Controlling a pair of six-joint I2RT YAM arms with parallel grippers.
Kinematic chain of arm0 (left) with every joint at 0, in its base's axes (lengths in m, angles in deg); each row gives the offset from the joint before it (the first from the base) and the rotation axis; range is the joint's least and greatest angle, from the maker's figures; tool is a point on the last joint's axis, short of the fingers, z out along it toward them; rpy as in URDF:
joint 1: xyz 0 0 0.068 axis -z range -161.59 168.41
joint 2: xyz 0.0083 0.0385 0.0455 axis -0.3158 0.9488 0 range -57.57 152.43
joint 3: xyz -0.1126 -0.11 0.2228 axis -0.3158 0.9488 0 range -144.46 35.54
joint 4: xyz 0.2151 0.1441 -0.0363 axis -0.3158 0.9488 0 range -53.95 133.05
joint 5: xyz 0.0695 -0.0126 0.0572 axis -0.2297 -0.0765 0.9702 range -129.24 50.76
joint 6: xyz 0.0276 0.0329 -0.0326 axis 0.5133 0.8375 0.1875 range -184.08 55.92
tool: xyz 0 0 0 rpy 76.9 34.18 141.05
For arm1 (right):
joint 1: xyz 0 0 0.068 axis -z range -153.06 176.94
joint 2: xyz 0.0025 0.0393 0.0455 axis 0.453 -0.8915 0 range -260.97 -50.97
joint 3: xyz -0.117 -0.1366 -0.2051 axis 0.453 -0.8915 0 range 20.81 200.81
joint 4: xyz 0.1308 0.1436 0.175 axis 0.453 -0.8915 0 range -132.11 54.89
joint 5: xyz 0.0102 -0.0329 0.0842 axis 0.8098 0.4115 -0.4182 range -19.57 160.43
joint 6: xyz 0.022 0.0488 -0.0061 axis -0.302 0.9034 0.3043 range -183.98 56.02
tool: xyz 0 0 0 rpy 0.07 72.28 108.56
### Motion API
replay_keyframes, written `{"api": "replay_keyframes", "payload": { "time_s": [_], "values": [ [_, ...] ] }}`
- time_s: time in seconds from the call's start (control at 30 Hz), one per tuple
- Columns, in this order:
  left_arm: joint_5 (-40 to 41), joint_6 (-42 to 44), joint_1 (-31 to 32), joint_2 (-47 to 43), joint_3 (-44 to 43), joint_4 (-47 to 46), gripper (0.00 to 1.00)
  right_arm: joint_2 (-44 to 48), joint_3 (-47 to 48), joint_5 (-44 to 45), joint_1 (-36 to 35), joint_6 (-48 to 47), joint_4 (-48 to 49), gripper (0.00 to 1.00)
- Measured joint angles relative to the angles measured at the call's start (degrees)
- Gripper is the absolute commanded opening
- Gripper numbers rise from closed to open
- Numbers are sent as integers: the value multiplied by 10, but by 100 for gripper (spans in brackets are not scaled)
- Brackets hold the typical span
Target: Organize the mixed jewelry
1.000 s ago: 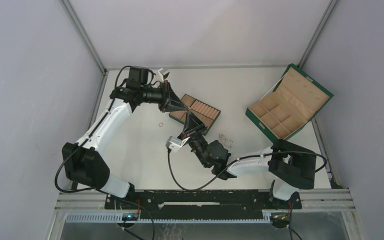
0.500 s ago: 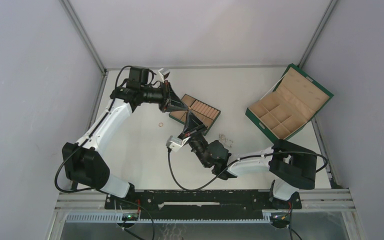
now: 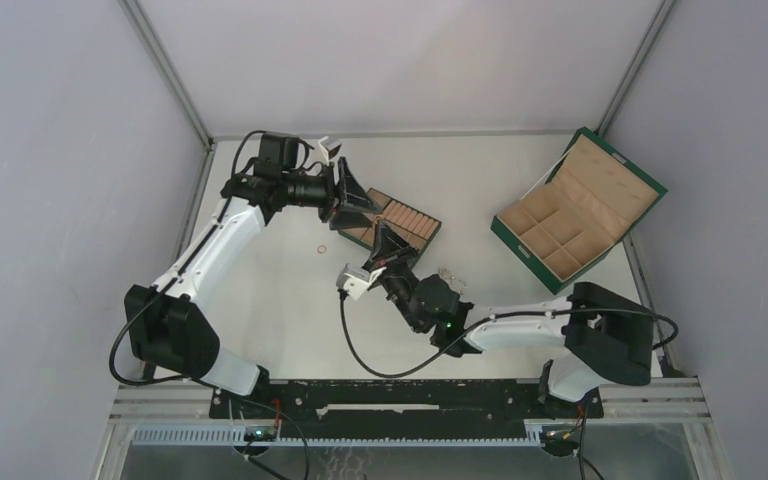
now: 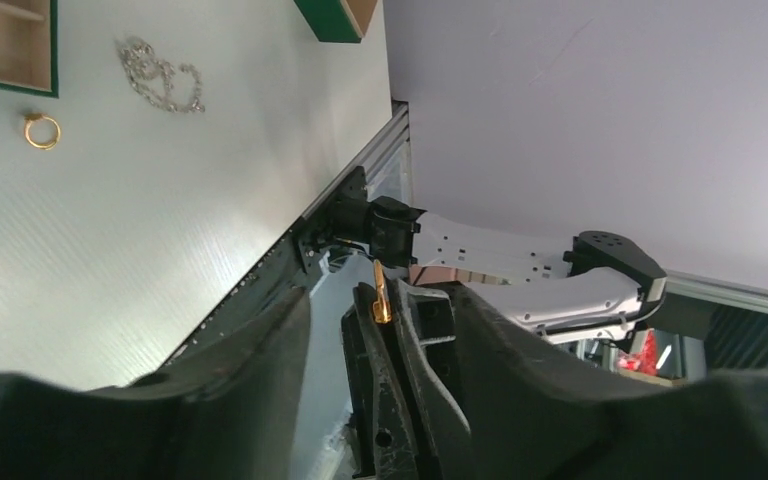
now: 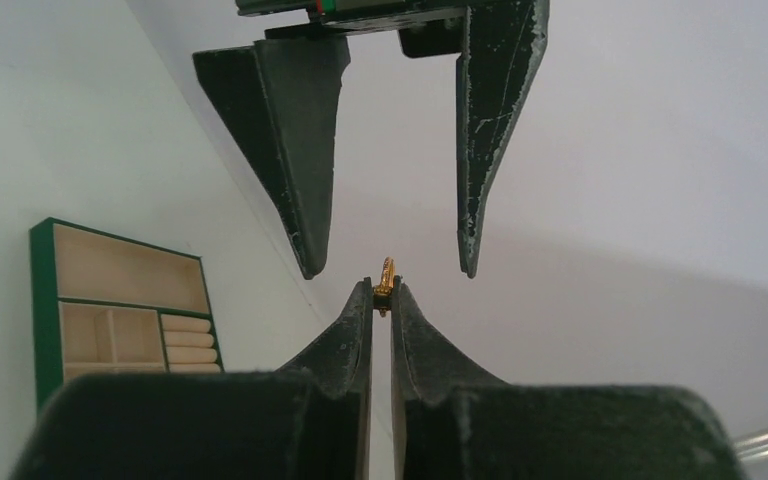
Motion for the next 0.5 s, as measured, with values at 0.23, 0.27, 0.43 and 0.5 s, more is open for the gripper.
{"api": "replay_keyframes", "payload": {
  "time_s": [0.23,0.27,0.43,0.5],
  "values": [
    [0,0,-10,0,-1,2,76,100,29,-31,28,145,-200,0],
    [1,1,-15,-1,-1,3,77,118,44,-50,43,185,-260,0],
    [31,13,-58,-11,-7,17,83,152,159,-165,154,383,-530,0],
    [65,28,-72,-15,-19,35,84,144,215,-221,202,462,-629,0]
  ]
}}
